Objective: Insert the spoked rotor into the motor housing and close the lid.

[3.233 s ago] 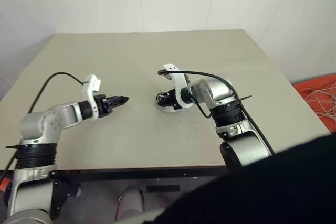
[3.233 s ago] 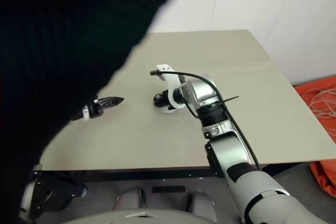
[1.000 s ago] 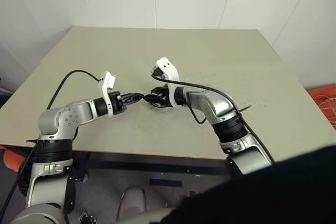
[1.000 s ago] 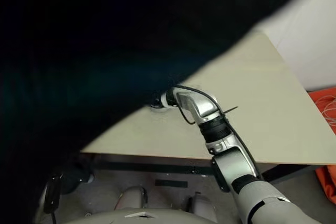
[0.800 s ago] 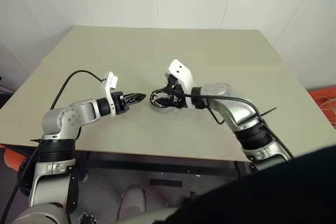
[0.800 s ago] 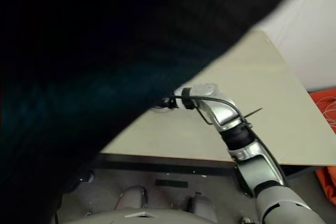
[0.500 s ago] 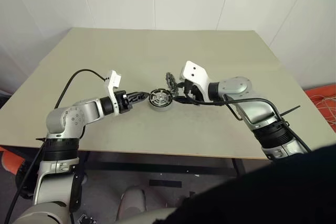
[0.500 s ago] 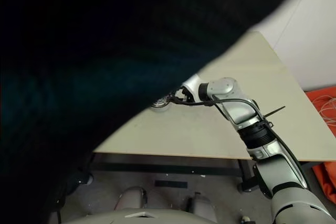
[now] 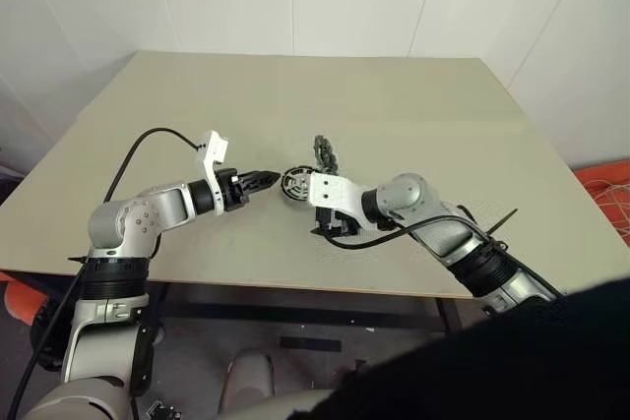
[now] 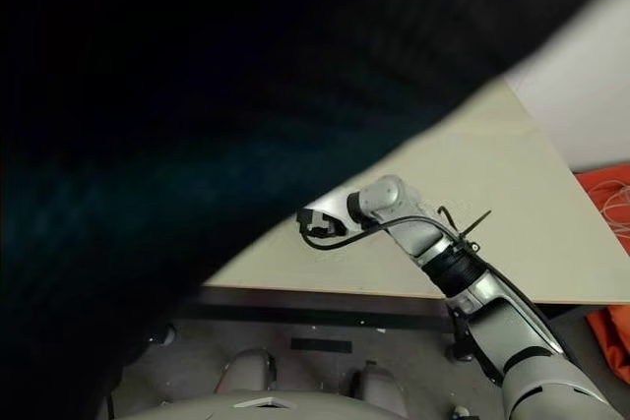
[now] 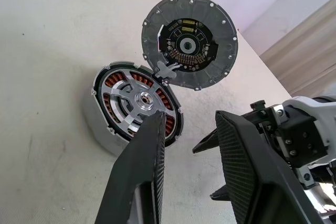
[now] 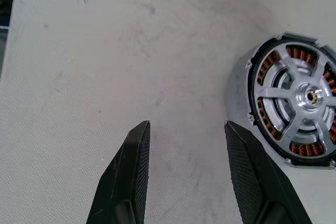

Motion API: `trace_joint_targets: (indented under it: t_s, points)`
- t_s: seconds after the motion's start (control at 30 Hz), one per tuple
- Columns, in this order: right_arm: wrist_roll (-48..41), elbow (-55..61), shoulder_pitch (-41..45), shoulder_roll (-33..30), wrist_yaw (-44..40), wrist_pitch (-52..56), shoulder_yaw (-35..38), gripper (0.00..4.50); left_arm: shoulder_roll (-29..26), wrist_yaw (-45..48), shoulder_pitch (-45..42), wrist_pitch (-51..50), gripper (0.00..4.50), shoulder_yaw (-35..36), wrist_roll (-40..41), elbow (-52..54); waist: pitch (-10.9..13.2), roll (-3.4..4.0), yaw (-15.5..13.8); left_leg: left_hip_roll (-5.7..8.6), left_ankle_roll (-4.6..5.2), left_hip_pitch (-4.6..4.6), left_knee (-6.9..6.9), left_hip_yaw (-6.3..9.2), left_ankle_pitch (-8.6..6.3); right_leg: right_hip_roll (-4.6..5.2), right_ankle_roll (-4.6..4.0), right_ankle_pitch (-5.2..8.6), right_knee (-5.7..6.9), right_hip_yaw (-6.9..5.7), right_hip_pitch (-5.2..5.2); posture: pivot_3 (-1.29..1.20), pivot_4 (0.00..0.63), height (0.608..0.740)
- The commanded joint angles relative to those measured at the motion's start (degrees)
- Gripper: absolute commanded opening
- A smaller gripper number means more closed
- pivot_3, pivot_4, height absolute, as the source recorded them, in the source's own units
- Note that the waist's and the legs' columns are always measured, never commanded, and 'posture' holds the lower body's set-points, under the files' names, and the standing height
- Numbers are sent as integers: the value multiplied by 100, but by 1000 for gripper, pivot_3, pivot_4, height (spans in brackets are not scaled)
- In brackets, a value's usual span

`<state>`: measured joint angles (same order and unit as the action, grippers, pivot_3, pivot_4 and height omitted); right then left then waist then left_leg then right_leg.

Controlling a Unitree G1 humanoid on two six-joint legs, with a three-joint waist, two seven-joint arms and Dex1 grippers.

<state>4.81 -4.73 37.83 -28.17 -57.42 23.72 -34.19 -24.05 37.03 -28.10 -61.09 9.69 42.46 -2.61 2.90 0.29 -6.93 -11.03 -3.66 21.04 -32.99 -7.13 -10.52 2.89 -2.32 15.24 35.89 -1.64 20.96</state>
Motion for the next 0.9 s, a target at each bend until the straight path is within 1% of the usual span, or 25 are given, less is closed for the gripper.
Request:
trace_joint_targets:
  t_s: [0.03, 0.23, 0.43, 0.67, 0.9]
  points:
    - [222, -280, 325, 58, -109, -400, 0, 2530, -53, 10, 5, 66, 1650, 110, 69, 196, 0, 0, 2, 0, 0, 0, -1, 0, 0, 0, -1, 0, 0, 0, 0, 0, 0, 740]
    - [536, -1154, 766, 276, -135, -966, 49, 2530, 5, -50, 127, 32, 1650, 106, 116, 322, 0, 0, 18, -2, 1, 0, -3, -1, 0, 0, -5, -3, 2, -1, 0, 0, 0, 740]
    - [647, -1564, 1019, 506, -143, -1174, 186, 2530, 76, -127, 226, -7, 1650, 107, 169, 427, 0, 0, 118, -4, 2, 1, -10, -1, 1, 0, -13, -8, 4, -2, 1, 0, 0, 740]
    - [643, -1412, 1179, 636, -179, -1108, 333, 2530, 158, -216, 321, -64, 1650, 90, 215, 547, 1, -1, 160, -7, 6, 0, -12, -2, 3, -1, -16, -11, 5, -2, 2, 0, 0, 740]
    - [670, -1277, 1133, 695, -253, -1050, 338, 2530, 122, -234, 274, -76, 1650, 105, 241, 509, 1, -1, 154, -8, 13, 1, -12, -3, 3, -1, -16, -11, 4, -2, 2, 0, 0, 740]
